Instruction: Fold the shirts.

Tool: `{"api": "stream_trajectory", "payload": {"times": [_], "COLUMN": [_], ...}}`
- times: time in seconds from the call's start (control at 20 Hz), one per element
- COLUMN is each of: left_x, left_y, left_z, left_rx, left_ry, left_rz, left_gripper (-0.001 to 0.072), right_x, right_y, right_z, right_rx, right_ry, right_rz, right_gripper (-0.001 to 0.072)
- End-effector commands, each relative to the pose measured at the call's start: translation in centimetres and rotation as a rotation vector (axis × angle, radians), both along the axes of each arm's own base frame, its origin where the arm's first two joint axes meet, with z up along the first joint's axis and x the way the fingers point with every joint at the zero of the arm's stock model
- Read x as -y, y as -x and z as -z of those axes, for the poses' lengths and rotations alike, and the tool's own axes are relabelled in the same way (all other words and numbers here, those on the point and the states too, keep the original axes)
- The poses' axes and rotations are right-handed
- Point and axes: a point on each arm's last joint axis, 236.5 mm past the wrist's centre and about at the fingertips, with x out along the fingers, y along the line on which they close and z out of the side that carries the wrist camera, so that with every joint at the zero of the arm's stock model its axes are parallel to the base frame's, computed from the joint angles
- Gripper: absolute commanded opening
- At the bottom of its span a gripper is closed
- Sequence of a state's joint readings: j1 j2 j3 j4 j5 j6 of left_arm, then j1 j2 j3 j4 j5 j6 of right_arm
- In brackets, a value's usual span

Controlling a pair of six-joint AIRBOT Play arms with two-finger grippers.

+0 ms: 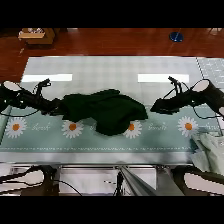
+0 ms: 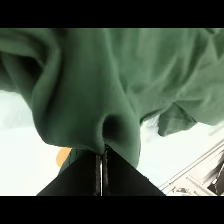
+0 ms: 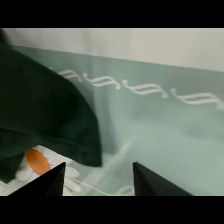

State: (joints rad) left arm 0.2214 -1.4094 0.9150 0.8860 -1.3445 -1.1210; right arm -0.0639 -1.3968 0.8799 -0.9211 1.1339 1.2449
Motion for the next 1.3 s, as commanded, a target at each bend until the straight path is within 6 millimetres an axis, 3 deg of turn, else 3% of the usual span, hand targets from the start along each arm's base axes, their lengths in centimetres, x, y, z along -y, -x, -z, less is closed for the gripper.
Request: {"api": "stream_trajectory", "payload": {"times": [0.0,0.15,0.2,0.35,0.4,0.45,0.55,0.7,0.8,0.9,1.05,1.25], "left_x": [0.2,0.3,0.4,1.0,1.1,1.0,0.8,0.0,-0.6,-1.0,-0.6,1.1], "left_y": [0.4,0.3,0.2,-0.5,-0.9,-1.5,-3.4,-7.5,-9.6,-10.5,-9.4,-4.7], "left_z": [-0.7,-1.0,-1.2,-2.0,-2.3,-2.9,-5.4,-13.1,-20.1,-27.3,-37.6,-48.5], "left_rx": [-0.001,0.007,0.017,0.050,0.063,0.088,0.155,0.375,0.558,0.718,0.947,1.207], "left_ry": [0.013,0.016,0.022,0.071,0.087,0.106,0.147,0.193,0.195,0.174,0.130,0.089], "left_rz": [0.015,0.014,0.016,0.001,-0.011,-0.018,-0.060,-0.107,-0.119,-0.130,-0.121,-0.104], "left_gripper": [0.0022,0.0022,0.0022,0.0021,0.0022,0.0021,0.0021,0.0020,0.0020,0.0020,0.0020,0.0020], "right_x": [-2.8,-4.9,-5.8,-7.9,-8.0,-7.9,-7.4,-6.0,-4.5,-2.5,1.1,4.1], "right_y": [0.3,0.5,0.2,-0.8,-1.1,-1.3,-1.7,-2.9,-3.7,-4.3,-4.5,-2.2], "right_z": [1.5,3.1,3.5,4.1,3.9,3.5,1.3,-5.1,-11.1,-17.7,-28.1,-39.9], "right_rx": [-0.028,-0.039,-0.038,-0.024,-0.014,-0.006,0.033,0.164,0.295,0.466,0.760,1.069], "right_ry": [-0.111,-0.102,-0.106,-0.136,-0.137,-0.142,-0.164,-0.211,-0.230,-0.220,-0.159,-0.057], "right_rz": [0.049,0.028,0.038,0.088,0.096,0.098,0.078,0.038,0.033,0.047,0.110,0.162], "right_gripper": [0.0490,0.0473,0.0436,0.0227,0.0079,0.0025,0.0025,0.0025,0.0024,0.0025,0.0025,0.0025]}}
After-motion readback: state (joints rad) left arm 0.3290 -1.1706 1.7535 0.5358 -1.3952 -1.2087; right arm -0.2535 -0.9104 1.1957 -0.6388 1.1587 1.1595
